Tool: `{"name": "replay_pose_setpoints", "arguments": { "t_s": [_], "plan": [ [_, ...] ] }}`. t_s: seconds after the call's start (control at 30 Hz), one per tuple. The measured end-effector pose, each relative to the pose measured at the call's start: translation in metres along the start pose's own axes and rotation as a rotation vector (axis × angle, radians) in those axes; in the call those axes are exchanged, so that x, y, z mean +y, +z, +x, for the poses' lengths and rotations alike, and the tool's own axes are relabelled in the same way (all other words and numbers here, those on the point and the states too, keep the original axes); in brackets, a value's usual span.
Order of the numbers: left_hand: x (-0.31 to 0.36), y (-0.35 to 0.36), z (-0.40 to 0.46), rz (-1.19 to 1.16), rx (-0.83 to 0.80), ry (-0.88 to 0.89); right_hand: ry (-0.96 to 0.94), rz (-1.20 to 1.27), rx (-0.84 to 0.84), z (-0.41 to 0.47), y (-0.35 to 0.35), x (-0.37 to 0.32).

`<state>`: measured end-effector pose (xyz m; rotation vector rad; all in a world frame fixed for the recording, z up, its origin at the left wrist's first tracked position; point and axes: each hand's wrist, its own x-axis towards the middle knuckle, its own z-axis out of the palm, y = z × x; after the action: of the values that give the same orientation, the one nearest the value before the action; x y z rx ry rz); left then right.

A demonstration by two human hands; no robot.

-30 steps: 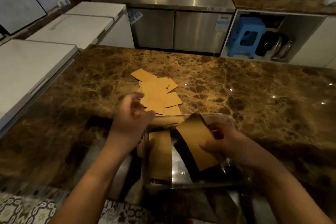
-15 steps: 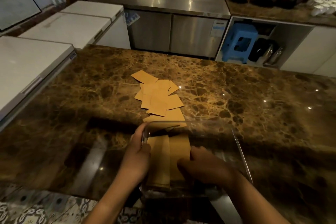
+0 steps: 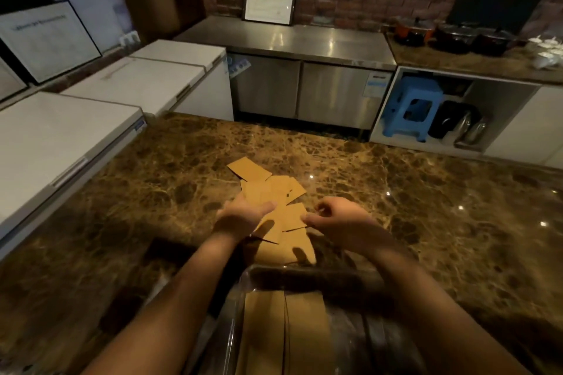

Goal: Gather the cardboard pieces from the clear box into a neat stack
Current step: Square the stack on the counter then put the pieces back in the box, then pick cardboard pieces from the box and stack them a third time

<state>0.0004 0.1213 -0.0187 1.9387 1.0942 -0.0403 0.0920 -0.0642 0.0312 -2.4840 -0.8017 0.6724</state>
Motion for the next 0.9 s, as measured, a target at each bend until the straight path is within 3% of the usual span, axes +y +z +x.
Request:
{"name": "replay_pose_setpoints", "arguments": {
  "t_s": [0.13, 0.3, 0.37, 0.47, 0.57, 0.63, 0.77, 0.9],
  "plan": [
    [0.016, 0.026, 0.030, 0.312, 0.146, -0.143, 0.005, -0.051, -0.082, 0.063, 0.024, -0.009],
    [0.016, 0.034, 0.037, 0.205, 0.183, -0.112, -0.004, -0.233, -0.081, 0.088, 0.053, -0.008],
    [0.019, 0.031, 0.036, 0.034, 0.157, -0.110, 0.007, -0.219, -0.100, 0.091, 0.055, -0.005],
    [0.023, 0.018, 0.028, -0.459, -0.034, -0.058, -0.023, -0.047, -0.242, 0.092, 0.045, 0.003],
    [0.025, 0.000, 0.018, -0.714, -0.172, 0.011, -0.029, 0.080, -0.409, 0.087, 0.019, 0.012],
    [0.029, -0.009, 0.011, -0.916, -0.183, 0.018, -0.008, 0.175, -0.449, 0.079, -0.004, 0.020],
    [0.047, -0.025, -0.002, -1.291, -0.109, -0.049, 0.070, 0.555, -0.357, 0.052, -0.049, 0.042],
    [0.073, -0.021, -0.022, -1.342, -0.274, 0.003, -0.031, 1.099, -0.232, 0.020, -0.066, 0.040]
  ]
}}
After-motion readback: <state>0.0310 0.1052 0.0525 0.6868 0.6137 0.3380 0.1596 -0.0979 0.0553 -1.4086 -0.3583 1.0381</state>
